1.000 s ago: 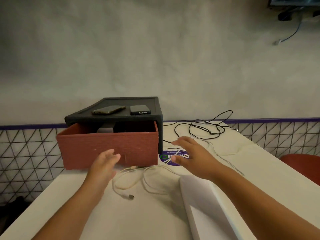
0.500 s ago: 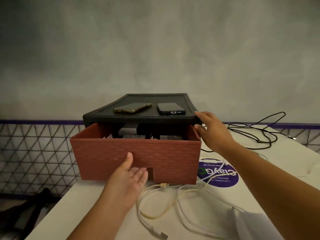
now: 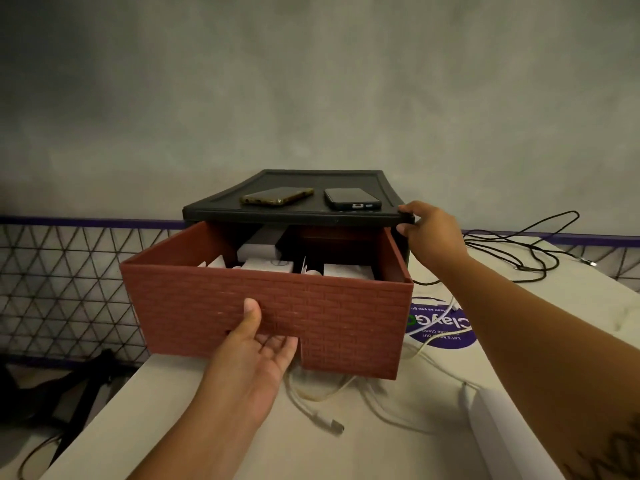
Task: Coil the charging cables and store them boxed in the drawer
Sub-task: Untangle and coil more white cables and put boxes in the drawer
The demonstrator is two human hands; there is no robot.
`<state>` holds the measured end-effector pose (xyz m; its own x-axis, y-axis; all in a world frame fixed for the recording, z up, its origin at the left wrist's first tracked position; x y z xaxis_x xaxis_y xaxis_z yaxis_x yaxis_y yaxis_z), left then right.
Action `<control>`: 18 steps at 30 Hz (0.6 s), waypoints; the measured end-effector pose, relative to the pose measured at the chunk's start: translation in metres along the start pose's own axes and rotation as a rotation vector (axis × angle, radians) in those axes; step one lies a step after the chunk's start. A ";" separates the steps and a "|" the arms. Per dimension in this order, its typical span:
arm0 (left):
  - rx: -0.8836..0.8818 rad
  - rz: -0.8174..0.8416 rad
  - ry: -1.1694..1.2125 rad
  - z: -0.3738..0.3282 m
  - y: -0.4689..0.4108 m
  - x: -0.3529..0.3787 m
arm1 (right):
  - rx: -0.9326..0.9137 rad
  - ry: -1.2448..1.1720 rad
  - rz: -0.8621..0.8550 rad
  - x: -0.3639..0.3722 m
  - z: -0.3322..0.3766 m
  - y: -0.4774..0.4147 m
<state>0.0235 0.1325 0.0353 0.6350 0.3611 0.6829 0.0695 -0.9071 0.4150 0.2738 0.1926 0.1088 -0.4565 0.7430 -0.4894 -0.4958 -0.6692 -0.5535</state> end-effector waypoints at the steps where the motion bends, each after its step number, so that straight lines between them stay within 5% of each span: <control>1: 0.003 -0.002 0.005 -0.001 0.005 -0.004 | 0.006 -0.004 0.002 0.000 0.001 0.000; 18: 0.040 0.017 0.054 0.000 0.091 -0.091 | 0.026 0.132 0.007 -0.006 0.022 0.010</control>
<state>-0.0277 0.0171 0.0111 0.5942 0.3557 0.7214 0.0904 -0.9207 0.3796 0.2555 0.1811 0.1217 -0.3594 0.7323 -0.5784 -0.5129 -0.6728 -0.5331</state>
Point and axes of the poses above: each hand's wrist, its own y-axis away from the middle knuckle, its own x-axis out of the palm, z = x × y, the point moved 2 cm from there along -y, towards the middle knuckle, and after that the axes turned 11 degrees about -z, right-handed, at the moved point
